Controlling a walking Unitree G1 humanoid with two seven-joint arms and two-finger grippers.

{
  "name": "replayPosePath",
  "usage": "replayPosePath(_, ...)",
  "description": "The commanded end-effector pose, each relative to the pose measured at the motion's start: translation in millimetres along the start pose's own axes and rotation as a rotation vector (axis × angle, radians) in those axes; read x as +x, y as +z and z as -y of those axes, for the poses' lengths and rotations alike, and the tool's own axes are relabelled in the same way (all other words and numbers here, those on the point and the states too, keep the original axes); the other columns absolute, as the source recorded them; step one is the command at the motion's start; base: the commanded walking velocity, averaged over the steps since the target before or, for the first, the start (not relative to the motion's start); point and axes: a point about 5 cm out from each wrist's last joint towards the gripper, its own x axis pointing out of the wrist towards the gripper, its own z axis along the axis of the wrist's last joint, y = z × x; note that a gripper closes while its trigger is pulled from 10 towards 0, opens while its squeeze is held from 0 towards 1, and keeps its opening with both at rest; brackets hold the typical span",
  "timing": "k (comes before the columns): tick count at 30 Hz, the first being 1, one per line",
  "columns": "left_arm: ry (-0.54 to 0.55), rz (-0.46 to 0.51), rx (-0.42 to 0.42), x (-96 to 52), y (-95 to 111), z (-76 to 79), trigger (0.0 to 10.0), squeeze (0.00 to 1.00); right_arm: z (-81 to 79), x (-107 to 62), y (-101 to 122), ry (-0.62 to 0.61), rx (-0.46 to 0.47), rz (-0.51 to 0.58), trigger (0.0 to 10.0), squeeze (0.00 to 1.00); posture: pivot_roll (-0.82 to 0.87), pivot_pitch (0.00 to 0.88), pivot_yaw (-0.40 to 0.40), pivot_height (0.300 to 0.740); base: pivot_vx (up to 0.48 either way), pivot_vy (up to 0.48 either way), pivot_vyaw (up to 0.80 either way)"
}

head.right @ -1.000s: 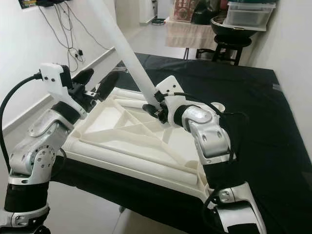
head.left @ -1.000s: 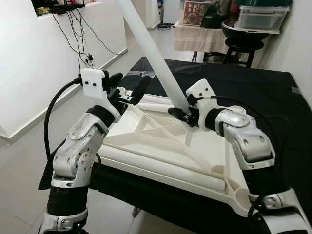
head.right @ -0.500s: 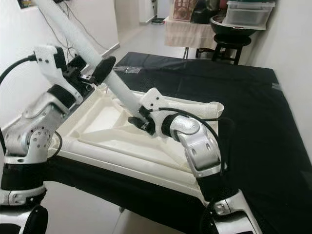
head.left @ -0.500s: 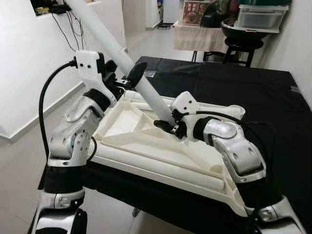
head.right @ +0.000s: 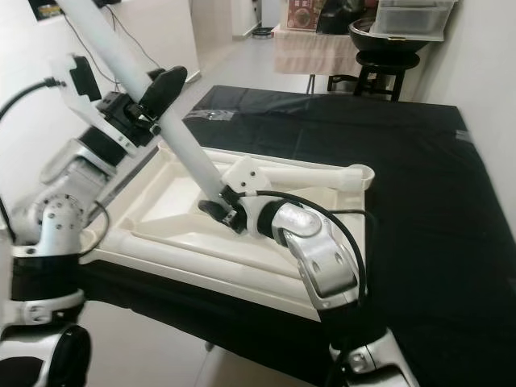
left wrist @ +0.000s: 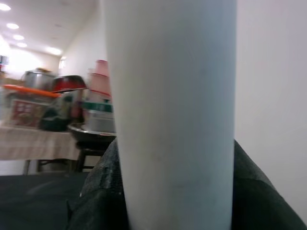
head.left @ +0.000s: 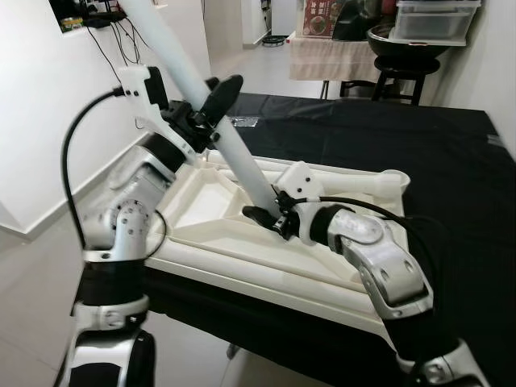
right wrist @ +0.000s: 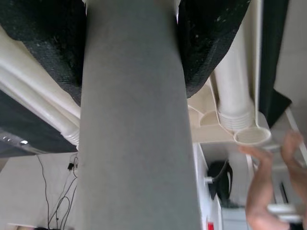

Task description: Building children table

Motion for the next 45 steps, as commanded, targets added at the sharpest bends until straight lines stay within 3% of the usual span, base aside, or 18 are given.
replayPosePath(1,-0.056,0.011,-0.012,0.9,1.2,6.3,0.0,0.0,-0.6,1.0,7.6,0.01,0.121,0.087,10.0,0.0,-0.05,0.0,0.072,0.74,0.0,0.0,0.0)
replayPosePath(4,-0.112,0.025,-0.038,2.2,1.2,12.7,0.0,0.0,-3.4,3.8,9.0,0.027,0.202,0.126,10.0,0.0,-0.04,0.0,0.06,0.74,0.0,0.0,0.0)
replayPosePath(8,-0.133,0.033,-0.051,3.4,2.4,15.1,0.0,0.0,-5.9,7.9,9.2,0.034,0.219,0.134,10.0,0.0,-0.04,0.0,0.056,0.74,0.0,0.0,0.0)
replayPosePath(9,-0.141,0.034,-0.055,4.1,3.0,15.7,0.0,0.0,-7.1,10.0,8.8,0.035,0.228,0.14,1.5,0.0,-0.04,0.0,0.053,0.74,0.0,0.0,0.0)
replayPosePath(12,-0.146,0.034,-0.058,4.4,3.4,16.0,0.0,0.0,-7.9,11.2,8.5,0.035,0.235,0.145,1.5,0.0,-0.04,0.0,0.053,0.74,0.0,0.0,0.0)
replayPosePath(13,-0.157,0.033,-0.06,4.9,3.7,16.7,0.0,0.0,-10.5,12.4,8.5,0.052,0.231,0.146,0.0,0.0,-0.04,0.0,0.05,0.74,0.0,0.0,0.0)
replayPosePath(18,-0.222,0.016,-0.061,5.4,2.5,22.8,0.0,0.0,-14.7,15.2,9.3,0.074,0.218,0.138,0.0,0.0,-0.04,0.0,0.044,0.74,0.0,0.0,0.0)
replayPosePath(19,-0.25,0.005,-0.061,5.9,0.7,25.6,0.0,0.0,-15.7,17.0,9.1,0.082,0.214,0.122,10.0,0.0,-0.04,0.0,0.043,0.74,0.0,0.0,0.0)
replayPosePath(20,-0.27,-0.006,-0.06,6.9,-1.6,27.8,0.0,0.0,-15.1,18.0,10.5,0.084,0.234,0.132,10.0,0.02,-0.04,0.0,0.041,0.74,0.0,0.0,0.0)
replayPosePath(21,-0.283,-0.014,-0.057,7.9,-3.4,29.3,0.0,0.0,-14.9,18.4,11.6,0.088,0.238,0.138,10.0,1.0,-0.04,0.0,0.041,0.74,0.0,0.0,0.0)
replayPosePath(27,-0.324,-0.026,-0.06,13.3,-6.7,33.9,0.0,0.0,-12.4,19.8,13.7,0.06,0.234,0.149,10.0,1.0,-0.04,0.0,0.042,0.74,0.0,0.0,0.0)
replayPosePath(29,-0.363,-0.04,-0.068,17.0,-9.5,37.3,0.0,0.0,-11.9,19.5,17.9,0.077,0.233,0.166,10.0,0.48,-0.04,0.0,0.043,0.74,0.0,0.0,0.0)
replayPosePath(30,-0.386,-0.05,-0.073,18.6,-11.2,38.9,0.0,0.0,-11.9,19.4,20.0,0.093,0.233,0.171,10.0,0.0,-0.04,0.0,0.042,0.74,0.0,0.0,0.0)
replayPosePath(38,-0.485,-0.091,-0.077,23.8,-17.1,46.9,0.0,0.0,-14.5,21.6,23.8,0.161,0.187,0.146,10.0,0.0,-0.05,0.0,0.041,0.74,0.0,0.0,0.0)
replayPosePath(39,-0.521,-0.1,-0.077,27.4,-18.0,50.8,0.0,0.0,-14.6,24.9,22.7,0.16,0.186,0.125,0.0,0.0,-0.05,0.0,0.039,0.74,0.0,0.0,0.0)
replayPosePath(40,-0.574,-0.11,-0.07,33.6,-18.7,57.3,0.0,0.0,-14.4,29.8,19.8,0.149,0.188,0.096,0.0,0.0,-0.04,0.0,0.04,0.74,0.0,0.0,0.0)
replayPosePath(45,-0.593,-0.11,-0.068,37.1,-18.4,60.2,0.0,0.0,-13.6,31.6,19.3,0.135,0.194,0.089,0.0,0.0,-0.05,0.0,0.044,0.74,0.0,0.0,0.0)
